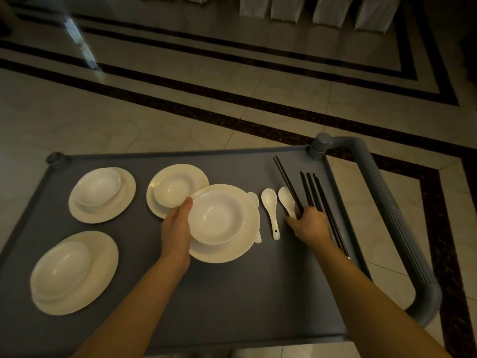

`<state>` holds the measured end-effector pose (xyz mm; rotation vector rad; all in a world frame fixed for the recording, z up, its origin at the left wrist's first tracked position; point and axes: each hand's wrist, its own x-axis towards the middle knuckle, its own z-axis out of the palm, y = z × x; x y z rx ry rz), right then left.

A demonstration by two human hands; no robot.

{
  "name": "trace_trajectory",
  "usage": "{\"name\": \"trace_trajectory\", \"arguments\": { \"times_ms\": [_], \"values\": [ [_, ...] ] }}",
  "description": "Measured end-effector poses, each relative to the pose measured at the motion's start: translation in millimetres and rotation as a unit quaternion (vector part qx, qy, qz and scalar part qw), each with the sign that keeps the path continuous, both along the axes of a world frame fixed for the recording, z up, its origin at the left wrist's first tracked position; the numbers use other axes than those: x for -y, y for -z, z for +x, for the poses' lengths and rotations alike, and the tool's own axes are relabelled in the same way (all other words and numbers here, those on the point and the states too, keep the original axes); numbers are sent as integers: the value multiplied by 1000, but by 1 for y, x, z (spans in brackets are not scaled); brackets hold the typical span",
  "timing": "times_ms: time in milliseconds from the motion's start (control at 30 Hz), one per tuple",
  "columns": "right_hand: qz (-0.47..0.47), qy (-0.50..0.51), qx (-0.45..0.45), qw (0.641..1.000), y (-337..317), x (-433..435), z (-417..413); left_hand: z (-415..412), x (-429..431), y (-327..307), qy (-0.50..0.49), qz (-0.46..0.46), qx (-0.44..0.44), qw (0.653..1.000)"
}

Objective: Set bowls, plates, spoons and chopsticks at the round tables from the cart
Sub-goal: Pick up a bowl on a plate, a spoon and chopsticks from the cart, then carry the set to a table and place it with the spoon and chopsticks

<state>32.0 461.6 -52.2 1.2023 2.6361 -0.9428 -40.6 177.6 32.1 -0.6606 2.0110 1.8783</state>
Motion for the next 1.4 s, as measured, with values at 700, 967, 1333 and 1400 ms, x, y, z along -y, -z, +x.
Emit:
{"name": "trace_trajectory", "arguments": {
  "times_ms": [700, 967, 1333, 1400],
  "values": [
    [-353, -62, -246, 901, -163, 146, -32, -11, 86, -68, -73, 51, -64, 994],
    [-372, -158, -258, 878, -232, 257, -58, 1, 197, -144, -146, 42, -131, 980],
    [-438, -302, -271, 802, -338, 437, -68, 60, 367, -251, -324, 38, -237, 915],
    [-449, -340, -268, 782, -349, 469, -65, 80, 394, -264, -355, 32, -242, 903]
  ]
}}
